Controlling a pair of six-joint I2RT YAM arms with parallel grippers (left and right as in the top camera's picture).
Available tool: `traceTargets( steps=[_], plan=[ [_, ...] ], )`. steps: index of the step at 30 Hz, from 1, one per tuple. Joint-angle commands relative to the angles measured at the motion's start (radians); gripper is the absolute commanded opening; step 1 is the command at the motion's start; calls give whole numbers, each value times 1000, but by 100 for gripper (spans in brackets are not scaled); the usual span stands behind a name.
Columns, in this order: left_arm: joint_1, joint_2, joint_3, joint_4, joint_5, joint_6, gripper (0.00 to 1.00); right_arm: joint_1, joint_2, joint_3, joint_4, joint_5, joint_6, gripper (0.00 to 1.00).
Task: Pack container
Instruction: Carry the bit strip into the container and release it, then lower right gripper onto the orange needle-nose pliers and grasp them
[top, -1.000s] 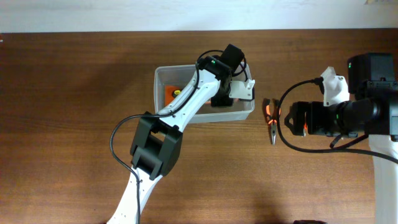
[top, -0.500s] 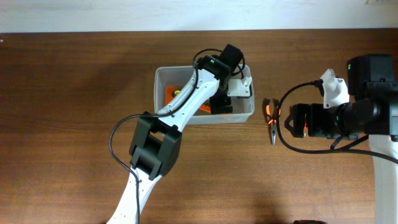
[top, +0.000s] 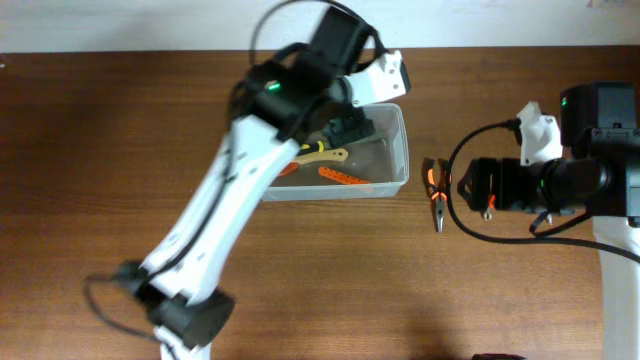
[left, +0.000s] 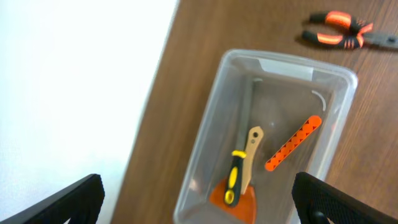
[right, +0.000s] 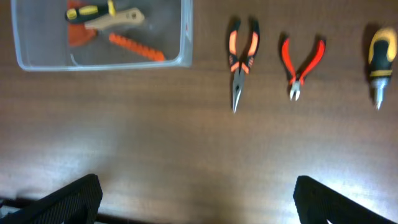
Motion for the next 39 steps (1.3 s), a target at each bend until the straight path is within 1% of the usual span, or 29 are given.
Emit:
traceTargets(
  steps=[1,4,8,10,13,14,19,23,26,30,39],
  plan=[
    [32,-74,5,-23,-18,-38,99,-7,16,3,46,-1,-2,99],
    [71,-130,5,-39,-19,-66,99,-7,68,2,98,18,-2,98],
    [149,-166,5,-79,-19,-150,99,-7,208,2,105,89,-1,80],
    [197,-166,5,-116,-19,-192,99,-7,301,2,103,111,17,75],
    [273,-162,3,-166,-19,-279,99,-6,434,2,101,101,28,65],
    [302,-159,3,-180,-18,-305,99,-6,471,2,102,101,28,63],
    [421,-157,2,-222,-14,-367,99,-6,625,2,129,101,29,63],
    [475,-157,2,-240,-10,-394,99,-6,698,2,161,103,43,62],
    [487,-157,2,-243,-7,-393,99,-6,729,2,199,109,53,62],
    [486,-157,2,-244,-7,-394,99,-6,752,0,240,159,107,62],
    [486,-157,2,-257,-7,-393,99,-6,759,-1,248,128,115,62]
  ],
)
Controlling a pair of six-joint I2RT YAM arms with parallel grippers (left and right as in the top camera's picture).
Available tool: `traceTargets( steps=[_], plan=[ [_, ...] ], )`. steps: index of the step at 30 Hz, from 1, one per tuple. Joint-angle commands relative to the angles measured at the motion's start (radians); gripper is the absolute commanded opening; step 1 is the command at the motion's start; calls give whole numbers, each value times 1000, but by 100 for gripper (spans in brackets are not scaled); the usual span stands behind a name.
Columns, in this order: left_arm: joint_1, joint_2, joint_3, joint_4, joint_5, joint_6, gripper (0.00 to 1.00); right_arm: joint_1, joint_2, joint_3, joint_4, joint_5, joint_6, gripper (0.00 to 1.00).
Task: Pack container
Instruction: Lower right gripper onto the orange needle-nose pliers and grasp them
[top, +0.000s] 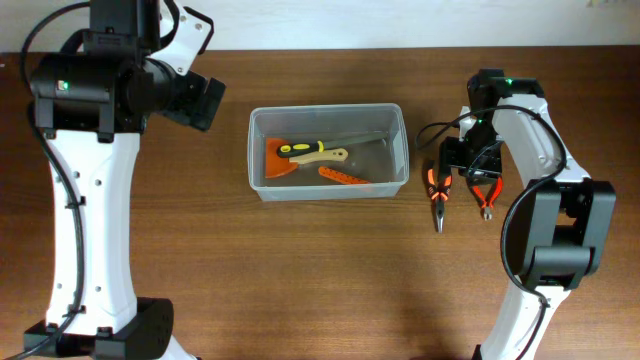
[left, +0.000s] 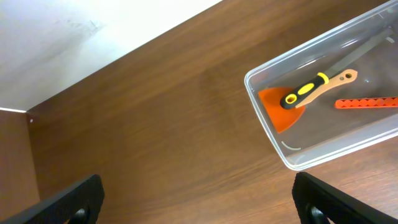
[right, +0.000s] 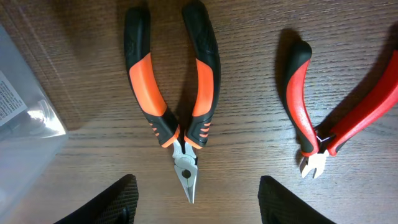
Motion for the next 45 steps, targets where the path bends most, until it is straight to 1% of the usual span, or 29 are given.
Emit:
traceTargets(
  steps=[1,6,9,13,15,16,20,26,29,31,32,33,34,40,43,45],
  plan=[
    [2,-5,3,-2,4,-18,99,-5,17,-2,0,-6,16,62],
    [2,-5,3,-3,4,-18,99,-5,17,-29,25,3,16,63],
    [2,-5,3,-3,3,-18,99,-6,17,-68,58,3,16,66],
    [2,-5,3,-3,4,-18,99,-6,17,-129,105,3,16,66],
    [2,-5,3,-3,4,-18,99,-6,17,-156,125,2,21,60],
    [2,-5,3,-3,4,-18,99,-6,17,-172,138,2,34,56],
    [2,-5,3,-3,7,-18,99,-6,17,-193,156,-3,93,55],
    [2,-5,3,-3,57,-18,99,-5,17,-196,166,-10,129,57],
    [2,-5,3,-3,57,-18,99,-5,17,-201,180,-22,151,66],
    [2,-5,3,-3,57,-18,99,-5,17,-201,182,-81,132,66],
    [2,-5,3,-3,57,-18,99,-5,16,-201,182,-141,101,66],
    [2,-5,3,-3,57,-18,99,-5,16,-200,182,-186,73,62],
    [2,-5,3,-3,57,-18,99,-6,14,-200,181,-211,63,61],
    [2,-5,3,-3,57,-18,99,-5,-6,-174,158,-210,64,62],
    [2,-5,3,-3,58,-18,99,-6,-27,-162,163,-195,73,67],
    [2,-5,3,-3,58,-18,99,-6,-33,-153,163,-145,103,68]
  ],
)
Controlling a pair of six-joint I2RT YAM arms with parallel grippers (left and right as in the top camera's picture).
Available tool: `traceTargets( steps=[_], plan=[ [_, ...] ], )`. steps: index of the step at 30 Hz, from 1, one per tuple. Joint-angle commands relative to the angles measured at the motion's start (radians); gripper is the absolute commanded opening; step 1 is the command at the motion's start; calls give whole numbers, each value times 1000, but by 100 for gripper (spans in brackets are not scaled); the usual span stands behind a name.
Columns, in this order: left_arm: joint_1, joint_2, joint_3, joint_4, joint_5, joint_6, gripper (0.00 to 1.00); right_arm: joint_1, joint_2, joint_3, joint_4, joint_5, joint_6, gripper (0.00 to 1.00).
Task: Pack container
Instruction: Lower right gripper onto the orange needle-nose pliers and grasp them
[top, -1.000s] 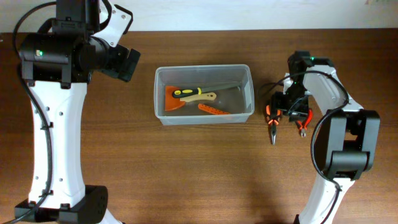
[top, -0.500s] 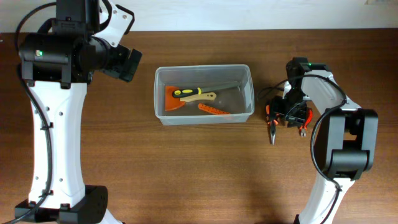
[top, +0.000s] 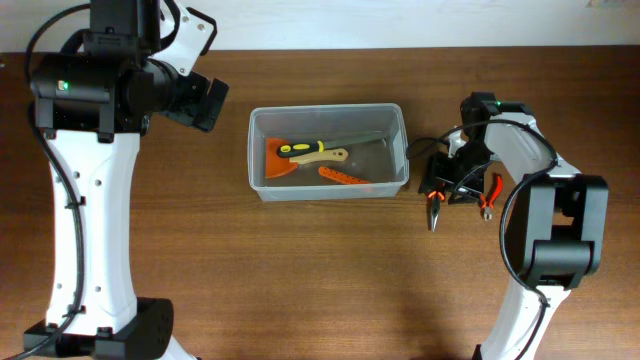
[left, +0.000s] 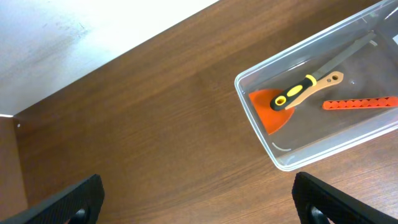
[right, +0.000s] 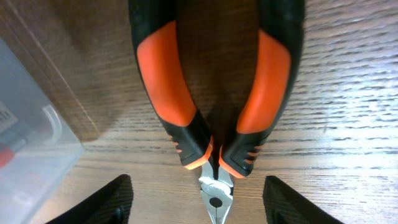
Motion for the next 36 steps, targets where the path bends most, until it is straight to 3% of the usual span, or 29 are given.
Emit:
traceTargets(
  steps=[1,22,36],
  plan=[
    [2,-5,3,-1,18,-14,99,-4,-35,32,2,58,23,68],
    [2,-5,3,0,48,-14,99,-101,-36,34,66,81,72,72],
    [2,-4,3,-4,48,-14,99,-29,-23,34,85,174,164,66]
  ],
)
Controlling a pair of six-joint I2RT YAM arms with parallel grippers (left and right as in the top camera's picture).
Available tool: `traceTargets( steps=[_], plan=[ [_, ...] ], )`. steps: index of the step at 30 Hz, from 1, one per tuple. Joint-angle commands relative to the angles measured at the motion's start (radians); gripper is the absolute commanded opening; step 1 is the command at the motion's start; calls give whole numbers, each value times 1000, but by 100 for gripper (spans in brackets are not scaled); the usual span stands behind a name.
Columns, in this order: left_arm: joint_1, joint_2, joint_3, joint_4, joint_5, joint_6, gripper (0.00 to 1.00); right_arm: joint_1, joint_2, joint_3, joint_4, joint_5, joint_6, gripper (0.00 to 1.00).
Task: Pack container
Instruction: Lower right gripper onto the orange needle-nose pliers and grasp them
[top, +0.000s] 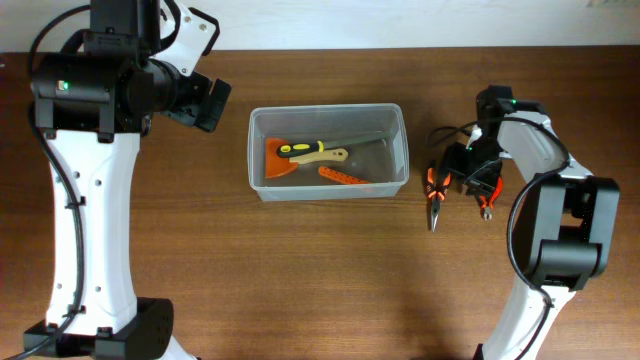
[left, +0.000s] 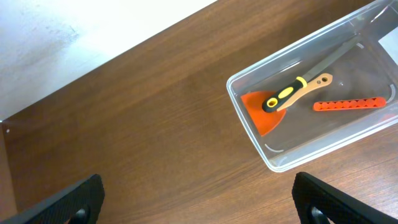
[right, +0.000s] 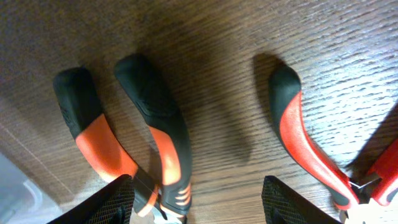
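The clear plastic container (top: 257, 150) stands mid-table and holds an orange scraper with a yellow-black handle (top: 300, 153), an orange strip (top: 345, 176) and a grey metal tool. In the left wrist view the container (left: 245, 124) lies far below. Orange-black pliers (top: 433, 190) lie on the wood right of it, and red cutters (top: 487, 197) lie further right. My right gripper (top: 468, 176) hangs low and open over the gap between the pliers (right: 158, 143) and the cutters (right: 298, 137), holding nothing. My left gripper (top: 205, 104) is open and high, left of the container.
Brown wooden table (top: 330, 280) with a white wall along its far edge. The left arm's white column (top: 95, 230) stands at the left. The right arm (top: 545, 240) runs down the right side. A corner of the container (right: 15, 196) shows beside the pliers.
My right gripper was low over the joint of the orange-black pliers; now it sits a little further right and back, over the handle ends between pliers and cutters. The left arm barely moved.
At first the left arm reached over the container and the right gripper was high, seeing pliers, cutters and a screwdriver. Then the left arm stood back at the left and the right gripper hung over the pliers, then lower on them, now beside them.
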Motion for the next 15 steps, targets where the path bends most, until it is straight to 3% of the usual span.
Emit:
traceTargets(
  steps=[1,10,15],
  plan=[
    [2,-4,3,-5,16,-14,99,14,-16,21,-5,73,48,66],
    [2,-4,3,-8,31,-14,99,15,42,19,-7,76,51,65],
    [2,-4,3,-7,31,-14,99,15,72,19,-7,53,51,58]
  ],
)
